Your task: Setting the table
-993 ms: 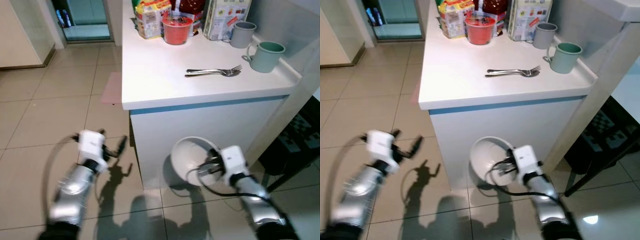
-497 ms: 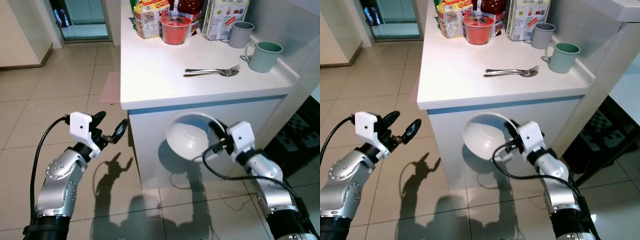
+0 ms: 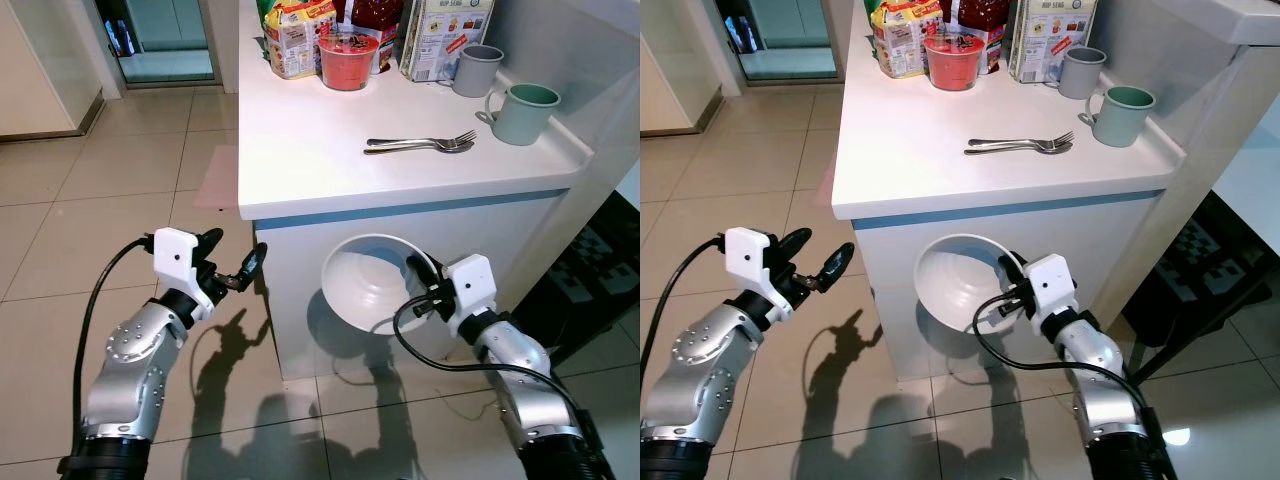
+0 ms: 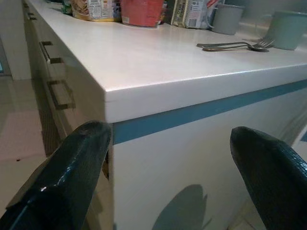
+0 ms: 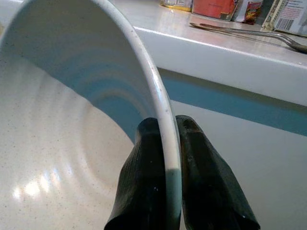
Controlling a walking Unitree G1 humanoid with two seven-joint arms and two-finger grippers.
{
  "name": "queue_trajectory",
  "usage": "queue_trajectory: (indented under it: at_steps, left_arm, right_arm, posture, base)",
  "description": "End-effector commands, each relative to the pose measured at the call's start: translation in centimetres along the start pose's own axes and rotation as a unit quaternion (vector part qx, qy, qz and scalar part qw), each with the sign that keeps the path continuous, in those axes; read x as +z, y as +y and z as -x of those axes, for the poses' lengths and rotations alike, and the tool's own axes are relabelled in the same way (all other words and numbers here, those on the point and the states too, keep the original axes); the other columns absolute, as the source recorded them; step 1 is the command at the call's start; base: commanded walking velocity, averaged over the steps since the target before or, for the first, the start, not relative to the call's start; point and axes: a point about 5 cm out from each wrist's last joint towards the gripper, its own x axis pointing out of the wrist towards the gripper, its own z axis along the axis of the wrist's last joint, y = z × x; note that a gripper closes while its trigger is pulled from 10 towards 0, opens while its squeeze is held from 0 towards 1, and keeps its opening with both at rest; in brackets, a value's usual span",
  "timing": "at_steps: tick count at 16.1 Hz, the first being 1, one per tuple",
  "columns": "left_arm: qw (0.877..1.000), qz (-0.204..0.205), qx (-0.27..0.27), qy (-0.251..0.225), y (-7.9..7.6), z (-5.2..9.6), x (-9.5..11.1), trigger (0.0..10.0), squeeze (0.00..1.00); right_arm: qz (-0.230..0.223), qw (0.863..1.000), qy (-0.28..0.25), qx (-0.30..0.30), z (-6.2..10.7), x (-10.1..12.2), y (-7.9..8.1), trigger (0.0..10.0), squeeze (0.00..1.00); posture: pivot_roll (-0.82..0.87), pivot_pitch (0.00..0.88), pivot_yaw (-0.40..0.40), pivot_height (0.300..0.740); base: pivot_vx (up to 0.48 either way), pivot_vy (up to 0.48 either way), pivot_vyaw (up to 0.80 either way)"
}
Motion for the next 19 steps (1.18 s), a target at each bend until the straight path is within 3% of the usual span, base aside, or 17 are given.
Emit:
queue_trajectory:
  at_steps: [1,9,19]
  left_arm:
    - [1.000,-0.011,-0.006,0.007,-0.5,-0.2,-0.2,10.0,0.00]
    - [0.999,-0.025,-0.035,0.030,-1.6,-1.2,-0.5,10.0,0.00]
    - [0.997,-0.053,-0.039,0.036,-1.9,-1.3,-0.7,10.0,0.00]
  right_arm:
    - [0.002,1.000,-0.025,-0.005,-0.8,1.3,0.0,0.0,0.00]
    - [-0.016,1.000,-0.021,-0.015,-0.8,1.3,0.6,0.0,0.00]
    - [-0.039,0.999,-0.013,-0.026,-1.0,1.3,0.5,0.0,0.00]
  posture:
    - [0.06,0.000,0.004,0.740]
    - [0.03,0.000,0.035,0.740]
    - [0.04,0.000,0.035,0.740]
  base:
    - [0.000,0.000,0.00]
    - [0.000,0.000,0.00]
    - [0.000,0.000,0.00]
